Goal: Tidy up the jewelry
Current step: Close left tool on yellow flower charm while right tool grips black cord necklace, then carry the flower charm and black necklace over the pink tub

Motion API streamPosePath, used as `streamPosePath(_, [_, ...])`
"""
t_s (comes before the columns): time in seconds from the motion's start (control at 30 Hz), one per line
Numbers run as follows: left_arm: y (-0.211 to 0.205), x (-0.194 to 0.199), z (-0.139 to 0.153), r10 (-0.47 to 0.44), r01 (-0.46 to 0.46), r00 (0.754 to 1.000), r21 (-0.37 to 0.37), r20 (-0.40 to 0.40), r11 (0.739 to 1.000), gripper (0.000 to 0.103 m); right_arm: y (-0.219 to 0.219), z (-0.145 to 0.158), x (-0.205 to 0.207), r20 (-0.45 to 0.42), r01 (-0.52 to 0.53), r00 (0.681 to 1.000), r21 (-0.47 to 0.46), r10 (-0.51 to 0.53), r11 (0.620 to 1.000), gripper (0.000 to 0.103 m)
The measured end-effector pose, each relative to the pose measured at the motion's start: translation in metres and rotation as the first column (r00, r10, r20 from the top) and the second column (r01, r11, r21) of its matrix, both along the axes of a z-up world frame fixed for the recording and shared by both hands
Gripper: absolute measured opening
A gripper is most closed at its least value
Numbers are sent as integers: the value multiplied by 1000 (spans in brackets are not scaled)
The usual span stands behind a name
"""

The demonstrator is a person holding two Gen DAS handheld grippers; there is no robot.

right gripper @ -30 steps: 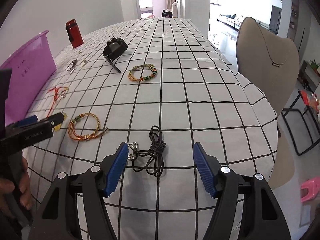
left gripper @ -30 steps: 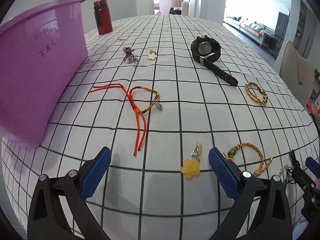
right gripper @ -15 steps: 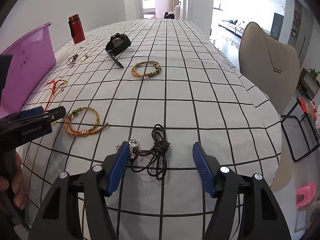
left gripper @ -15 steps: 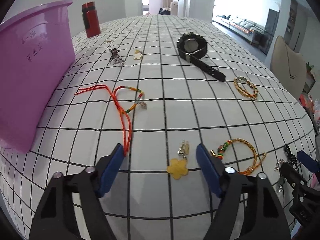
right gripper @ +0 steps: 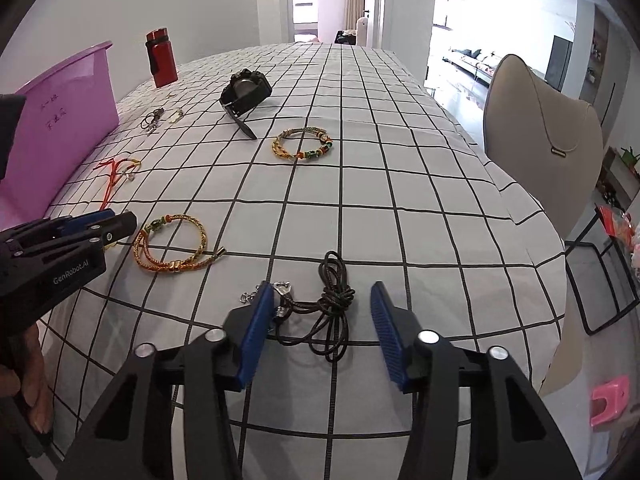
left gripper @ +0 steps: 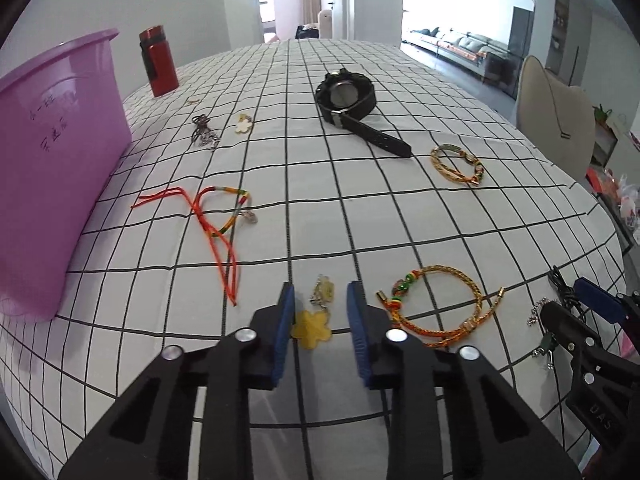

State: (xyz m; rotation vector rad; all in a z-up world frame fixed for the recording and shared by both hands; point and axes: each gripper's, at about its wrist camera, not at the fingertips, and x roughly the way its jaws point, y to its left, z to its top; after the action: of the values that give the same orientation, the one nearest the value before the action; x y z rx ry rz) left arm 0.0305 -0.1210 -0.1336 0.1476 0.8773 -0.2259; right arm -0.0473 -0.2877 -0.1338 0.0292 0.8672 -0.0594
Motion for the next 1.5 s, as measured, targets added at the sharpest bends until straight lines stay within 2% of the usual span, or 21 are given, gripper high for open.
streamPosePath(0.07, [-2,0,0,-9,9,1000,-2,-1,1000,17,0,0,0,0,-1,1000,0,1,1000,37])
streamPosePath(0.17, [-3,0,0,-7,7,1000,-2,-1,1000,16,0,0,0,2,-4,1000,-2,4,1000,31])
streamPosePath(0.27, [-1,-1,0,-7,7,1000,-17,-5,1000,14,3,1,-1,3,-17,1000,-11,17,1000,14])
streamPosePath(0.33, [-1,-1,0,-9,9,1000,-21,-5,1000,10,2,1,-2,5,-19,1000,-4,19,1000,12])
streamPosePath(0.63, [6,-6,3,7,-8,1000,-49,-9,999,10,2,9,-12,34,-40,999,30,39,999,11])
streamPosePath(0.83, [8,-15,19,24,-23,1000,-62,13,998,10,1,20,-18,47,-56,997,46,54,997,11])
streamPosePath(1.07, [11,-32,52,65,-64,998,-70,8,995,10,-2,52,-22,55,-94,994,92,90,991,11])
streamPosePath(1.27, [23,-52,99,135,-134,991,-84,6,988,10,2,96,-25,85,-171,983,109,162,979,11])
streamPosePath(1.5, [52,-69,157,253,-248,967,-114,32,962,10,22,151,-17,132,-308,947,115,293,944,11])
